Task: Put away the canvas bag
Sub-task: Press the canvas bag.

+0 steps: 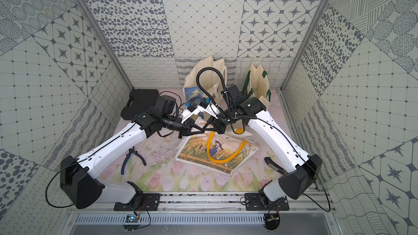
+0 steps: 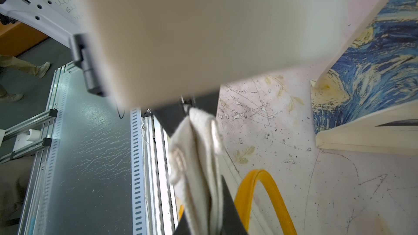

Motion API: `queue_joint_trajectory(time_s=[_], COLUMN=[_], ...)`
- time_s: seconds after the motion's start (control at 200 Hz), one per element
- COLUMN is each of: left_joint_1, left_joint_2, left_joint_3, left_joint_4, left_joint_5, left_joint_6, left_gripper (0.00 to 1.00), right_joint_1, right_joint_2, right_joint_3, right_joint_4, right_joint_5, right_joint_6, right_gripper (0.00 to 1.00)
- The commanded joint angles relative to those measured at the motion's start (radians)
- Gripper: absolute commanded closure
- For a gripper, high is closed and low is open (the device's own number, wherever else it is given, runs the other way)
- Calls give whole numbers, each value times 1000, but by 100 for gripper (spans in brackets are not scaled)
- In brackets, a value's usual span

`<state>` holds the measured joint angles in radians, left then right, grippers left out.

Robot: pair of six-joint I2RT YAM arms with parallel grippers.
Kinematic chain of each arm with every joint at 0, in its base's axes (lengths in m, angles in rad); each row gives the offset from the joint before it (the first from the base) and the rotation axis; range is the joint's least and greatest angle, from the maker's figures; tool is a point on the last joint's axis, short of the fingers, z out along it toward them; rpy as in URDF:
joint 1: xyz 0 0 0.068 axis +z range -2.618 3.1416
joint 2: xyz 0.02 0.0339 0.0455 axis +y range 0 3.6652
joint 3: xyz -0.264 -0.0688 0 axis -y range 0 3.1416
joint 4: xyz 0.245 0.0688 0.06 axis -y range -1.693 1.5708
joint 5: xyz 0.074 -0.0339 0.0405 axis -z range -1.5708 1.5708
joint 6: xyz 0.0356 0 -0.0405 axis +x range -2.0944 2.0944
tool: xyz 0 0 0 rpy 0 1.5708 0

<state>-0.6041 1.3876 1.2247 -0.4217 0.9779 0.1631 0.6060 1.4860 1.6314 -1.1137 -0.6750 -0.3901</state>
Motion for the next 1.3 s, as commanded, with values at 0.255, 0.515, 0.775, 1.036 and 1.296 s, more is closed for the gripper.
queue_joint_trajectory(time_s=[0.255, 0.515, 0.775, 1.036, 1.296], left_joint_1=[125, 287, 408, 457, 482], left_joint_2=[-79, -138, -145, -118, -127], left_joint_3=[-110, -240, -229, -194, -191], left_joint_4=[99, 381, 396, 397, 387], left_joint_5=[363, 570, 555, 536, 524], left_joint_6=[49, -88, -100, -113, -119], left_gripper=[100, 100, 100, 100, 100], right_joint_1=[-25, -25, -28, -34, -35], right_joint_2=[53, 88, 112, 49, 1], right_joint_3=[-37, -41, -40, -107, -175], right_joint_4=[0, -52, -78, -56, -21], right_joint_5=[-130, -186, -149, -81, 56], right_joint_6=[-34, -113, -124, -114, -81], right_gripper=[62, 51, 52, 53, 52])
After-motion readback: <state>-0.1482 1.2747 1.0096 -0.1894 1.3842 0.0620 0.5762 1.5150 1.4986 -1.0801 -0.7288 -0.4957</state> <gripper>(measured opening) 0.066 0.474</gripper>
